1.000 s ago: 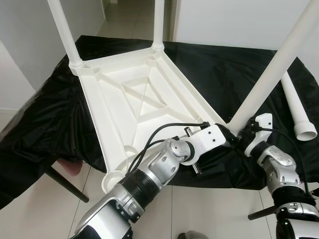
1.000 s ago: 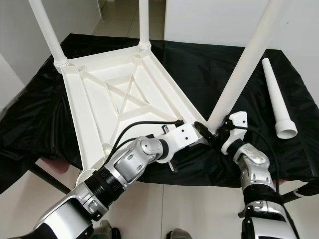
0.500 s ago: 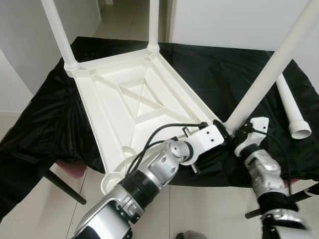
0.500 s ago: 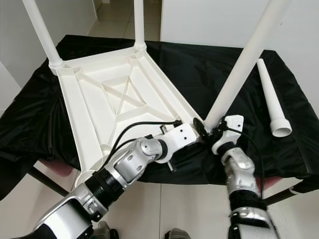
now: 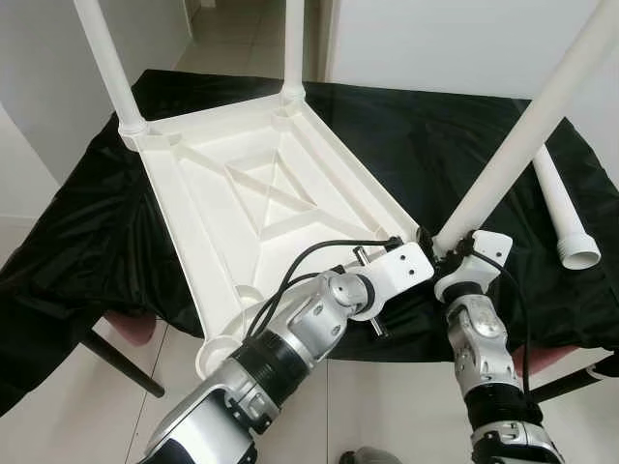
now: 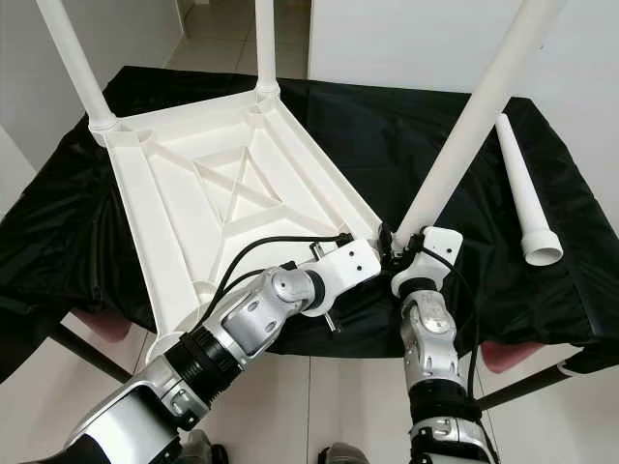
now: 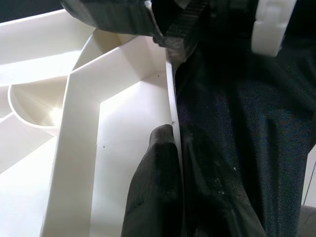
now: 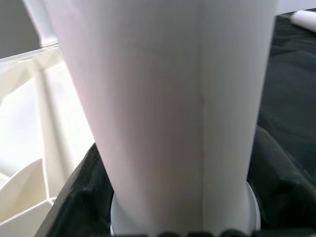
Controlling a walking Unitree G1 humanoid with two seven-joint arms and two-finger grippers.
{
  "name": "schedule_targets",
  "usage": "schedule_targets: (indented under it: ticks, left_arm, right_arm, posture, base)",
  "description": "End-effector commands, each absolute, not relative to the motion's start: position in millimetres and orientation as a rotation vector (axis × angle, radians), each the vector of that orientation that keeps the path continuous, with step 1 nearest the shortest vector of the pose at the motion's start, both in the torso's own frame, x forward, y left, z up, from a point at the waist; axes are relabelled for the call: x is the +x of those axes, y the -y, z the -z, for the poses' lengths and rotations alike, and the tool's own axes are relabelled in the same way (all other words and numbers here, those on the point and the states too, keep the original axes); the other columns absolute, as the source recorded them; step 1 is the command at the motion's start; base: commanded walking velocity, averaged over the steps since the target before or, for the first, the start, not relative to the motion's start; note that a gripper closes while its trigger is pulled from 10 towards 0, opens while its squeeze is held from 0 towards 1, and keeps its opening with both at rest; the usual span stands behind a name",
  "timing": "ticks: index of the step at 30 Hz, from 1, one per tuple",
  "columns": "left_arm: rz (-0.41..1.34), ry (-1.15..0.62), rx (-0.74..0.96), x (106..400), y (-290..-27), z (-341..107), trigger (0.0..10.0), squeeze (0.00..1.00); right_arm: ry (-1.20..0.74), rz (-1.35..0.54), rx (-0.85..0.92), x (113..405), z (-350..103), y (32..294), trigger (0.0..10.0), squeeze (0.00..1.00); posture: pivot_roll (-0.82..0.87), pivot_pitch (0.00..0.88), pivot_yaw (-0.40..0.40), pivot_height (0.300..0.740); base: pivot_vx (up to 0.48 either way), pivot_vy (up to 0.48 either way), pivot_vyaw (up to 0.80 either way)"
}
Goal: Building children table
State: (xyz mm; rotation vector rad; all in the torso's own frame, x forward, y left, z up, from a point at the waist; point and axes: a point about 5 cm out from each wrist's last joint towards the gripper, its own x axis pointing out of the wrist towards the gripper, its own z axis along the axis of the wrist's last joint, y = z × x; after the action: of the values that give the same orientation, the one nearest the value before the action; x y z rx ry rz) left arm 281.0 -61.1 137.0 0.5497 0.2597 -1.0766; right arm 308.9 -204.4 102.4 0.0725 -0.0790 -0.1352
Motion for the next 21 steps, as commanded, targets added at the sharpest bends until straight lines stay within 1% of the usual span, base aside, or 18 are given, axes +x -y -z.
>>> schedule_targets:
  ticks: [1,2,4,6,8,10,15,16,17,19,20,21]
  left_arm:
    - [1.128,-0.197,0.546,271.9,74.5,-147.4,10.0,0.0]
    - [1.128,-0.197,0.546,271.9,74.5,-147.4,10.0,0.0]
    - [1.127,-0.198,0.545,271.5,74.3,-147.1,10.0,0.0]
    - [1.127,-0.198,0.545,271.3,74.2,-146.9,10.0,0.0]
    - [1.126,-0.199,0.544,271.2,74.0,-146.5,10.0,0.0]
    - [1.127,-0.2,0.545,271.2,74.1,-146.4,10.0,0.0]
    - [1.13,-0.197,0.55,271.3,74.6,-146.3,10.0,0.0]
    - [1.131,-0.196,0.551,271.4,74.7,-146.3,10.0,0.0]
    - [1.131,-0.195,0.552,271.4,74.8,-146.2,10.0,0.0]
    - [1.131,-0.195,0.551,271.5,74.8,-146.2,10.0,0.0]
    - [1.131,-0.195,0.551,271.5,74.9,-146.2,10.0,0.0]
    - [1.131,-0.195,0.551,271.5,74.9,-146.2,10.0,0.0]
  right_arm:
    - [-0.053,0.399,0.083,291.6,-76.2,225.1,0.0,0.0]
    - [-0.053,0.399,0.083,291.6,-76.2,225.1,0.0,0.0]
    - [-0.042,0.521,0.085,285.8,-78.4,223.3,0.0,0.0]
    - [-0.041,0.551,0.081,283.9,-79.5,220.5,0.0,0.0]
    - [-0.039,0.561,0.073,282.6,-80.5,215.0,0.0,0.0]
    - [-0.042,0.562,0.072,282.6,-80.6,214.9,0.0,0.0]
    - [-0.053,0.578,0.047,281.3,-80.8,220.6,0.0,0.0]
    - [-0.056,0.579,0.035,281.2,-81.3,220.9,2.1,0.0]
    - [-0.058,0.58,0.028,281.2,-81.6,220.8,10.0,0.0]
    - [-0.058,0.578,0.027,281.4,-81.8,220.6,10.0,0.0]
    - [-0.051,0.571,0.028,282.0,-83.0,221.0,10.0,0.37]
    - [-0.046,0.567,0.029,282.4,-83.8,221.2,10.0,0.37]
  posture:
    - [-0.01,0.029,0.001,0.74]
    - [-0.01,0.029,0.001,0.74]
    - [0.0,0.028,-0.004,0.74]
    - [-0.01,0.026,-0.004,0.74]
    - [-0.01,0.026,-0.004,0.74]
    - [-0.01,0.024,-0.004,0.74]
    - [-0.01,0.023,-0.003,0.74]
    - [-0.01,0.019,-0.004,0.74]
    - [-0.01,0.019,-0.004,0.74]
    - [-0.01,0.019,-0.004,0.74]
    - [-0.01,0.017,-0.004,0.74]
    - [-0.01,0.017,-0.004,0.74]
  base:
    - [0.0,0.0,0.0]
    - [0.0,0.0,0.0]
    - [0.0,0.0,0.0]
    - [0.0,0.0,0.0]
    - [0.0,0.0,0.0]
    - [0.0,0.0,0.0]
    - [0.0,0.0,0.0]
    - [0.0,0.0,0.0]
    - [0.0,0.0,0.0]
    - [0.0,0.0,0.0]
    - [0.0,0.0,0.0]
    - [0.0,0.0,0.0]
